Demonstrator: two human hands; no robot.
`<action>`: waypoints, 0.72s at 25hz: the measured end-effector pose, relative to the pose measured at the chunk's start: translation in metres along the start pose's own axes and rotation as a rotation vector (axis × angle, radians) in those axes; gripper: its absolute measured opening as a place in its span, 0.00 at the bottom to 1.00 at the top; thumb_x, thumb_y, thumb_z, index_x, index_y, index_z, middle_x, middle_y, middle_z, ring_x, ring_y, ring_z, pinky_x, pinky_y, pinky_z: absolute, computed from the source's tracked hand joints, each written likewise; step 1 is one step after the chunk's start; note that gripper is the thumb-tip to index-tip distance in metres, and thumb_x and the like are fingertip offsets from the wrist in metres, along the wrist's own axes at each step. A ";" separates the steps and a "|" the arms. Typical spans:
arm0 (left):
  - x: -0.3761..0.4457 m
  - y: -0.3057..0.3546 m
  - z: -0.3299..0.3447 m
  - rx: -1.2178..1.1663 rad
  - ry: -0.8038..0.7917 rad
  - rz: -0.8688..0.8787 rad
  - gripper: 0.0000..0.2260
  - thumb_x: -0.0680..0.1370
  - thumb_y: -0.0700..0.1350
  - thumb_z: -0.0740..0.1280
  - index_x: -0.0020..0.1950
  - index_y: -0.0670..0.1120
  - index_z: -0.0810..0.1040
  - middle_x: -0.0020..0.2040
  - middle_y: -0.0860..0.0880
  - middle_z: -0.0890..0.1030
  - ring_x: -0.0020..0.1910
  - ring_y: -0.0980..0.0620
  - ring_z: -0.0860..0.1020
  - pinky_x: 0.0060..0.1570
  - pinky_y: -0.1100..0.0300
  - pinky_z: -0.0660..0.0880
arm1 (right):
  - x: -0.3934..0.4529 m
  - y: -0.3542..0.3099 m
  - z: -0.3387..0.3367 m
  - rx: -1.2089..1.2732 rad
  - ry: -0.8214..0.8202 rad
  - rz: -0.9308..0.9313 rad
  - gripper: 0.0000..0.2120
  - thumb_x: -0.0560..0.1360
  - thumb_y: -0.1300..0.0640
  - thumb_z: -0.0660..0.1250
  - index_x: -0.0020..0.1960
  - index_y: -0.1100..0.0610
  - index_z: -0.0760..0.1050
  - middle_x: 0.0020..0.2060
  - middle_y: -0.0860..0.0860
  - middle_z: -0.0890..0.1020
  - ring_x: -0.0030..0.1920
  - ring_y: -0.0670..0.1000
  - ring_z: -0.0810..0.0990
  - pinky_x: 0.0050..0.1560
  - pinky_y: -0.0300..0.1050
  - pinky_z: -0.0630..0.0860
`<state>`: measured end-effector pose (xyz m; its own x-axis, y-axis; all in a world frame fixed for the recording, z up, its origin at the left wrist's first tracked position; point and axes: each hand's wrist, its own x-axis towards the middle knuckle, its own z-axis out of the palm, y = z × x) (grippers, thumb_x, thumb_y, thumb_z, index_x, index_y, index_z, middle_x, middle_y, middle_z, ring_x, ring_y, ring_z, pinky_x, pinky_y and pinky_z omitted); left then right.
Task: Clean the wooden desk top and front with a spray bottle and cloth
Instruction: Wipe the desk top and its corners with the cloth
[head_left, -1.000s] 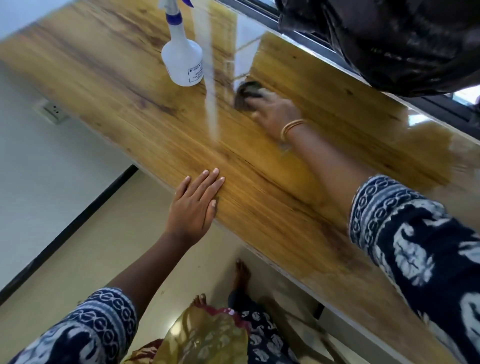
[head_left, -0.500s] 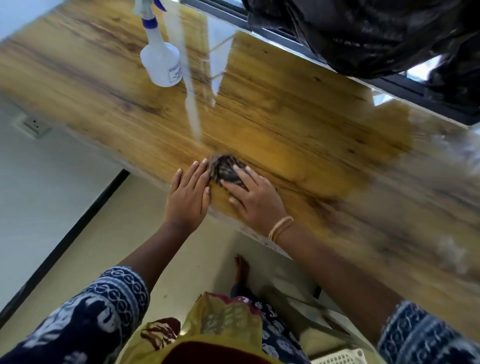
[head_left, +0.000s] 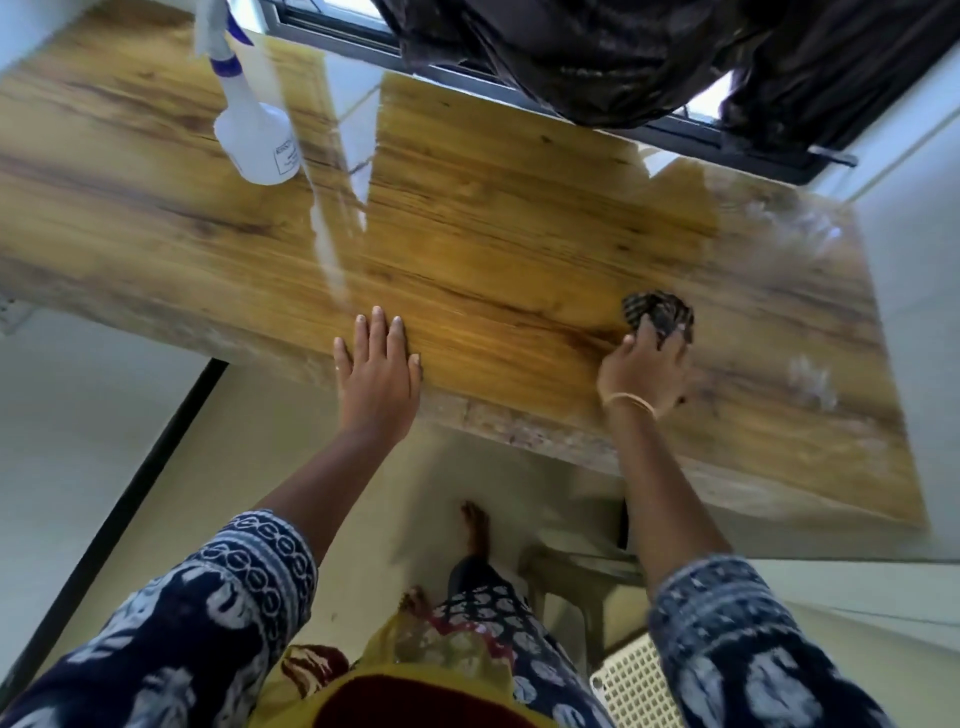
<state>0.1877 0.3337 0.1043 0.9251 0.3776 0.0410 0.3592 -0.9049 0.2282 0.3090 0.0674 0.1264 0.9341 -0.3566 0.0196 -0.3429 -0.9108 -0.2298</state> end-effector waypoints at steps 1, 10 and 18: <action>-0.004 0.004 0.002 -0.006 -0.006 0.009 0.25 0.82 0.51 0.51 0.77 0.43 0.60 0.79 0.41 0.58 0.78 0.41 0.55 0.73 0.38 0.50 | -0.014 -0.021 0.001 0.003 -0.012 0.023 0.22 0.81 0.51 0.55 0.74 0.49 0.66 0.76 0.58 0.61 0.74 0.62 0.61 0.72 0.59 0.61; -0.016 0.010 0.007 -0.079 -0.007 0.048 0.25 0.84 0.53 0.50 0.79 0.45 0.56 0.80 0.46 0.53 0.79 0.45 0.49 0.75 0.41 0.45 | -0.061 -0.031 0.016 0.079 -0.103 -0.714 0.21 0.79 0.49 0.57 0.72 0.46 0.69 0.73 0.57 0.69 0.72 0.60 0.68 0.70 0.57 0.67; -0.016 0.013 0.008 -0.068 -0.005 0.049 0.25 0.83 0.53 0.50 0.79 0.44 0.56 0.80 0.46 0.53 0.79 0.44 0.49 0.75 0.39 0.45 | -0.016 0.036 -0.009 0.019 0.013 0.099 0.23 0.81 0.49 0.53 0.75 0.48 0.64 0.77 0.57 0.60 0.76 0.62 0.58 0.73 0.60 0.59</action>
<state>0.1781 0.3145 0.0987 0.9421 0.3317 0.0491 0.3042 -0.9070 0.2913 0.2808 0.0383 0.1265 0.8941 -0.4478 0.0084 -0.4318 -0.8668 -0.2493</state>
